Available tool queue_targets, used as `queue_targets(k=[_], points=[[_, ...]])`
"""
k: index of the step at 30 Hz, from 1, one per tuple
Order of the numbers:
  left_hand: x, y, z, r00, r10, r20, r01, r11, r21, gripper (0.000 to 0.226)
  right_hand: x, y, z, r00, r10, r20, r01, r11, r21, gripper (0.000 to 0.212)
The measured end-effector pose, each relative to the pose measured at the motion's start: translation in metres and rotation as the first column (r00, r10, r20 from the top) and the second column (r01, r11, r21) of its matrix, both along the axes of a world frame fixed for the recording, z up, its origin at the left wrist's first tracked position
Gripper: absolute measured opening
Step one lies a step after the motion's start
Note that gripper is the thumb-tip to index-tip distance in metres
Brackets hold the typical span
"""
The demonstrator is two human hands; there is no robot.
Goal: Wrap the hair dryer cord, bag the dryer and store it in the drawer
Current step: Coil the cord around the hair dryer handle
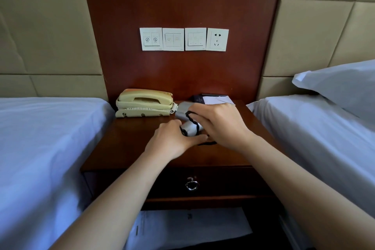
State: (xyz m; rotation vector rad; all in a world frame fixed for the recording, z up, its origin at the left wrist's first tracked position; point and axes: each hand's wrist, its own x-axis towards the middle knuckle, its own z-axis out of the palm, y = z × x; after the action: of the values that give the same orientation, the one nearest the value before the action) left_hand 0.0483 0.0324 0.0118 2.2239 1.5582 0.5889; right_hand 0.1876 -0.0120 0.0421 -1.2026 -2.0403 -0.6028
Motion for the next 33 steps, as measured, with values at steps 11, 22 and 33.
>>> queue_targets(k=[11,22,33], points=[[-0.003,-0.011,0.003,0.996,-0.069,-0.053,0.075,0.987,0.139,0.034,0.022,-0.003,0.013,0.994,-0.096,0.057,0.101,0.991,-0.088,0.030],[-0.019,-0.009,0.009,0.973,-0.039,-0.228,0.107,0.951,0.292,0.037,0.069,0.002,0.001,0.908,-0.327,0.261,0.390,0.889,-0.242,0.039],[-0.023,-0.012,0.012,0.989,-0.043,-0.140,0.068,0.981,0.181,0.035,0.080,0.004,-0.003,0.930,-0.332,0.158,0.365,0.887,-0.282,0.040]])
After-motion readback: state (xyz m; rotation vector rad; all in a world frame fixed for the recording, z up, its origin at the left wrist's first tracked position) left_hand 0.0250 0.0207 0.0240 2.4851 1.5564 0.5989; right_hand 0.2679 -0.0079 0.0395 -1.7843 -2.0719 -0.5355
